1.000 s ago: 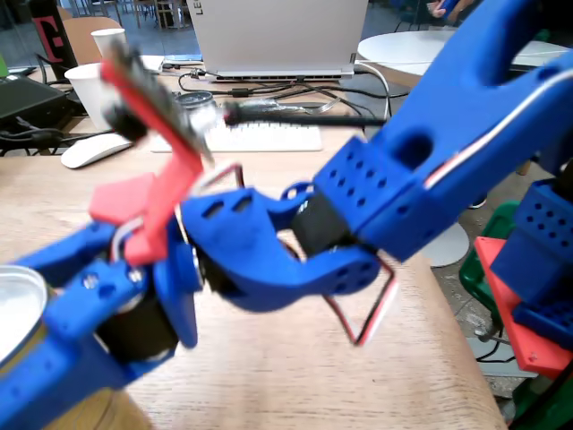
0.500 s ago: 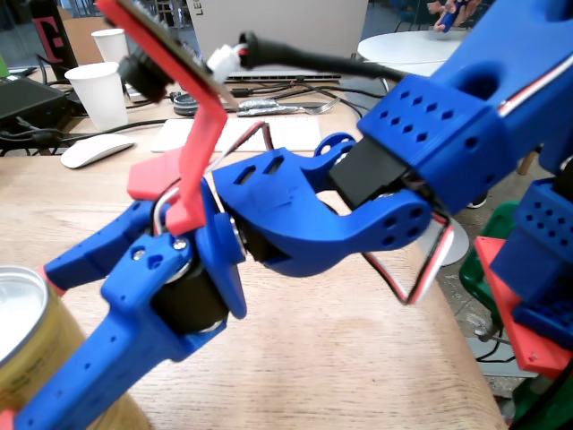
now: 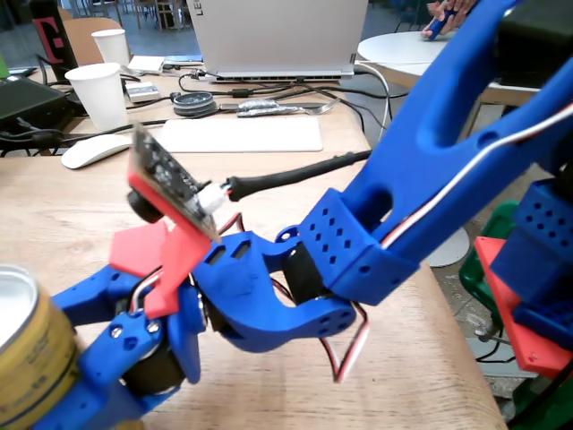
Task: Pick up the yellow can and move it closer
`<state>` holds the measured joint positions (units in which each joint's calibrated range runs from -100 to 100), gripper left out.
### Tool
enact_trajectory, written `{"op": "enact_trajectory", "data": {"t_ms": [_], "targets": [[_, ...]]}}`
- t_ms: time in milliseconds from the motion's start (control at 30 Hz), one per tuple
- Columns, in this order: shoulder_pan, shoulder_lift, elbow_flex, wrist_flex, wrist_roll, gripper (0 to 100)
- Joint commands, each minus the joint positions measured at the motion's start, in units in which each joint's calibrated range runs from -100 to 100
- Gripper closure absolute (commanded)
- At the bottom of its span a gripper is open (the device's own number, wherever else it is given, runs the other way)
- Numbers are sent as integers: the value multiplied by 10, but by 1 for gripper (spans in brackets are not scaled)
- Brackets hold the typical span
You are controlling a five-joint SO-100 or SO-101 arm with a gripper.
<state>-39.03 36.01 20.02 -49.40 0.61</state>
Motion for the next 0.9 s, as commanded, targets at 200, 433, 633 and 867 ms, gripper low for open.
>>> {"op": "enact_trajectory", "data": {"t_ms": [200, 433, 633, 867], "targets": [[5, -4, -21, -7, 1, 74], [-11, -135, 0, 111, -6, 74], [-12, -316, 8, 281, -6, 74], [11, -607, 95, 570, -5, 74]]}}
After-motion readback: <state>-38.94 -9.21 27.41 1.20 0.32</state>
